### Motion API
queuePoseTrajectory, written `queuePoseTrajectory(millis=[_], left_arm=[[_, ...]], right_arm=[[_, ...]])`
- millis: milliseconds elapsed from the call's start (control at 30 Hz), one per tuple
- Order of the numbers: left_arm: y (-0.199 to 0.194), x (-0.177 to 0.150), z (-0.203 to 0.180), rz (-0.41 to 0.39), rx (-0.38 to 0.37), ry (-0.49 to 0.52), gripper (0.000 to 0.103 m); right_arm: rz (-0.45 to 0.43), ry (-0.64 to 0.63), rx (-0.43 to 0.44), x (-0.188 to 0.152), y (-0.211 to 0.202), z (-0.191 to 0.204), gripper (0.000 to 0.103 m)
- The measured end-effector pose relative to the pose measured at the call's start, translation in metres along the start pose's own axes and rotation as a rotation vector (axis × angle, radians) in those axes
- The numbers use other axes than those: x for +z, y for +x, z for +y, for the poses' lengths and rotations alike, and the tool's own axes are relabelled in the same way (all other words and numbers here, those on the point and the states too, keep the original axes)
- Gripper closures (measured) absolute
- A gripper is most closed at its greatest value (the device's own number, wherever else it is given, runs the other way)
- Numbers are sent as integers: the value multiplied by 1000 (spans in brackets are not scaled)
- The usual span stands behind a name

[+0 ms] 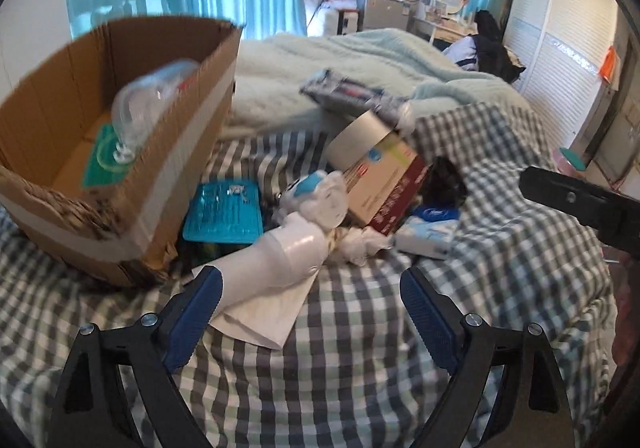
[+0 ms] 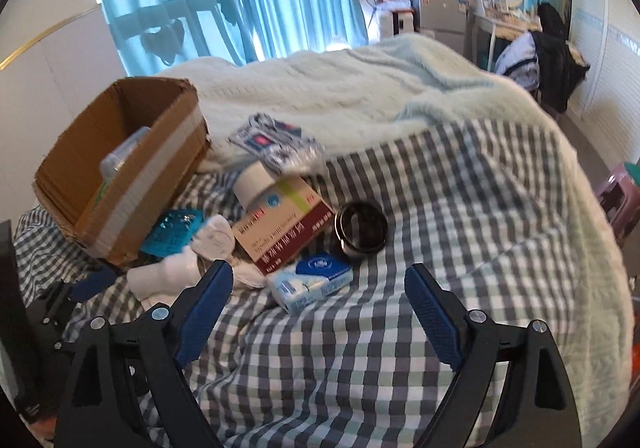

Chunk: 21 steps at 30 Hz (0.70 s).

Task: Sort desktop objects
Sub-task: 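Grasp the white cylindrical bottle with the left tool while the right grasps the black round lid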

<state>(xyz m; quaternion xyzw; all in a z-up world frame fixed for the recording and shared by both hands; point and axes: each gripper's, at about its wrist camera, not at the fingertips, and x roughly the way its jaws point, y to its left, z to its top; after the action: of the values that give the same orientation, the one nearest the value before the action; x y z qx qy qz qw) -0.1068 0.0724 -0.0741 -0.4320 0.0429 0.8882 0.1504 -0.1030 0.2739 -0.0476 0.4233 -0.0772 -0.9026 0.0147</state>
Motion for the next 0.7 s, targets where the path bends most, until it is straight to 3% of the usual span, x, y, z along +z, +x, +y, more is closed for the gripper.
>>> queuePoseTrajectory(millis=[167,400,700], left_arm=[[28,3,6,35,33,-20,10],[39,7,-1,6,106,-11,10],[37,8,7,-8,111,-63,10]], right_arm=[[29,3,-10,1,24,-2,15],[76,14,-19,11,55,-7,15],[189,42,-76,39,106,-31,15]])
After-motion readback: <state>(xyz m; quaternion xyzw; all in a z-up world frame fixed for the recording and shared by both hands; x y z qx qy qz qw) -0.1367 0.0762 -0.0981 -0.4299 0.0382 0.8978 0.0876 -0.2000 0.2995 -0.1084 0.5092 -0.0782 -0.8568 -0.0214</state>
